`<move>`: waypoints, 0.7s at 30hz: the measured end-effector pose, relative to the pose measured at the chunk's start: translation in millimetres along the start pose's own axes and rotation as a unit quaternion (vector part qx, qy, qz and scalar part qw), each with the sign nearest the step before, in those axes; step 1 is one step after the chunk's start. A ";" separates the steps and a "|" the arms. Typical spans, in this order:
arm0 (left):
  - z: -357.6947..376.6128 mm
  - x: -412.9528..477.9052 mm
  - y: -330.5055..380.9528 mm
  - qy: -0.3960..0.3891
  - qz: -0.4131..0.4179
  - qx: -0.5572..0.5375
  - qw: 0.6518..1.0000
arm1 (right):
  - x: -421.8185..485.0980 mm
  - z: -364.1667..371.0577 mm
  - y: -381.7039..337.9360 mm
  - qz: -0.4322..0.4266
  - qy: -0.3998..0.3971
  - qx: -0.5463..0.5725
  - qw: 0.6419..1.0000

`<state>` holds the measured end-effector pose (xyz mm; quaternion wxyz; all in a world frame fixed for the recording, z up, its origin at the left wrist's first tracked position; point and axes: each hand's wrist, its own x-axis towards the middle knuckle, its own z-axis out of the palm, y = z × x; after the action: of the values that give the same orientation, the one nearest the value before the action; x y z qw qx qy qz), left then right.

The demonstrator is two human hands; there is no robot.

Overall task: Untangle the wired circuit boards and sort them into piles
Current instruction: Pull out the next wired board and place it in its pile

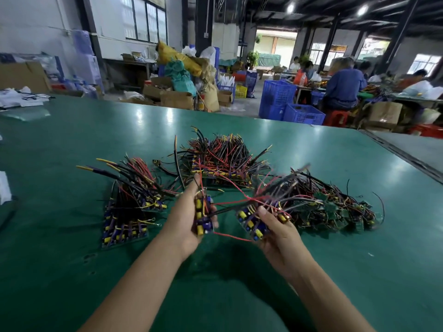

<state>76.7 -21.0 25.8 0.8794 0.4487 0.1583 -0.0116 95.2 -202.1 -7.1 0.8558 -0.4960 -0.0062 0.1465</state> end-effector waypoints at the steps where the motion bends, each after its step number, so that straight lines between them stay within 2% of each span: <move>1: -5.5 -1.3 5.9 -0.038 -0.013 -0.014 0.999 | 0.1 -0.7 -0.6 0.009 -0.004 -0.025 1.000; 4: -19.9 -5.6 19.6 -0.160 -0.025 -0.058 0.985 | -1.3 -3.2 -2.9 0.046 -0.013 -0.096 0.994; 6: -22.8 -8.4 23.3 -0.203 -0.018 -0.080 0.976 | -2.4 -3.5 -1.8 0.082 -0.022 -0.154 0.984; 11: -14.3 -17.4 21.3 -0.271 -0.024 -0.118 0.955 | -7.2 -1.9 3.6 0.107 -0.103 -0.326 0.934; 15: -1.9 -19.0 22.2 -0.244 -0.027 -0.065 0.967 | -10.8 4.1 6.7 0.099 -0.077 -0.385 0.914; 16: 2.7 -18.6 22.5 -0.226 -0.028 -0.047 0.973 | -11.4 4.2 7.6 0.085 -0.059 -0.430 0.897; 18: 10.2 -16.5 21.5 -0.197 -0.033 -0.026 0.979 | -12.6 2.7 7.6 0.046 -0.027 -0.561 0.826; 21: 15.5 -12.0 17.2 -0.179 -0.046 -0.004 0.983 | -12.9 -1.4 4.4 0.008 0.013 -0.689 0.725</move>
<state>72.2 -24.4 51.3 0.8938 0.4283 0.0192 -0.1316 82.0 -204.6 -9.8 0.2778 -0.9508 -0.0905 0.1027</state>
